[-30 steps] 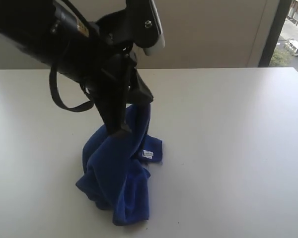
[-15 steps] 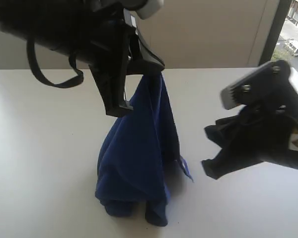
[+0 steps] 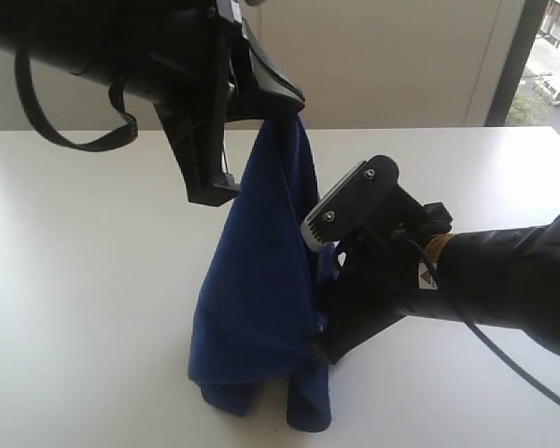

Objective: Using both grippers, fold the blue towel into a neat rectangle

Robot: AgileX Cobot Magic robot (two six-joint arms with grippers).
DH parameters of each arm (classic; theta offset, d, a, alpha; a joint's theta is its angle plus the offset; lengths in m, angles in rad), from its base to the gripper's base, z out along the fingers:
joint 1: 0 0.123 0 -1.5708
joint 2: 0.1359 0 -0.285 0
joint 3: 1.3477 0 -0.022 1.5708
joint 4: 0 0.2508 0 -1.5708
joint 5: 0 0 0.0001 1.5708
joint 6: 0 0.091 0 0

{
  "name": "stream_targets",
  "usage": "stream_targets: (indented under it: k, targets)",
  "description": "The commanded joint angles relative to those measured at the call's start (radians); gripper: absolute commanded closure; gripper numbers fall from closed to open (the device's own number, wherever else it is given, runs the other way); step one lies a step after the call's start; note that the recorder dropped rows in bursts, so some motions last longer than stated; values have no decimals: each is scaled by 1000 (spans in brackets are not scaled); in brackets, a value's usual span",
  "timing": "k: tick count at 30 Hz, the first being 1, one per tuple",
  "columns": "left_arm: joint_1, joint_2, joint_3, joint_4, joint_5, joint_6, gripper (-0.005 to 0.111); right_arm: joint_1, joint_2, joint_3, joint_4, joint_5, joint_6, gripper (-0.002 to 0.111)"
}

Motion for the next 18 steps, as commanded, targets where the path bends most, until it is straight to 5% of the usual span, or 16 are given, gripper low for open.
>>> stream_targets:
  k: [1,18]
  targets:
    - [0,-12,5,-12,1,0,107,5,17,-2,0,-13,-9,46]
    - [0,9,5,14,36,-4,107,76,10,-2,19,-13,-12,46]
